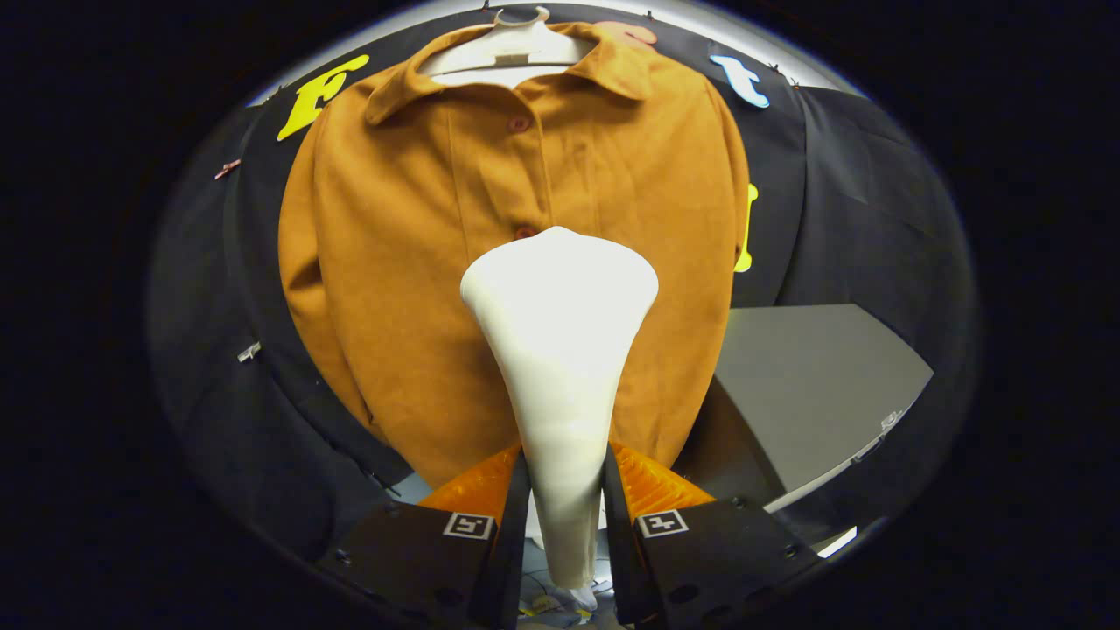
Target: Iron the clothes twice with a garment steamer, once on the left side and once on the right side.
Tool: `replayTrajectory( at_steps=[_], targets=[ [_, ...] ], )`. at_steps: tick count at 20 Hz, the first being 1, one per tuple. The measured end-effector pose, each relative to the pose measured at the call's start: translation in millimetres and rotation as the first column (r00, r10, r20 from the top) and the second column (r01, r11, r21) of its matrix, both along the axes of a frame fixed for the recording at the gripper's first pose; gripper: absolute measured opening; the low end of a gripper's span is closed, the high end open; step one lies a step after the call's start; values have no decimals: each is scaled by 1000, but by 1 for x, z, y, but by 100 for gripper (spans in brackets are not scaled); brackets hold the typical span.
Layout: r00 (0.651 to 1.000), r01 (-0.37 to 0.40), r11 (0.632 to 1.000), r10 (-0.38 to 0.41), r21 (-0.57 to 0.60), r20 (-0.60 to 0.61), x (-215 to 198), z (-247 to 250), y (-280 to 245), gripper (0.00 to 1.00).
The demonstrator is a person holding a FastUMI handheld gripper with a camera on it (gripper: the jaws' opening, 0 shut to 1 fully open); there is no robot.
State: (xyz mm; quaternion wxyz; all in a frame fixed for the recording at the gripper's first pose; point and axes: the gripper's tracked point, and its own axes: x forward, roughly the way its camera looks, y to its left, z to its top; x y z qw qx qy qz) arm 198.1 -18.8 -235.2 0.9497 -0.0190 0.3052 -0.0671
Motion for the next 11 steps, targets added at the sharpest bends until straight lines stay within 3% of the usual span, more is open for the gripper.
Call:
replayTrajectory(
  at_steps=[11],
  targets=[
    [943,-29,999,39,-35,332,0,106,-17,45]
  ],
)
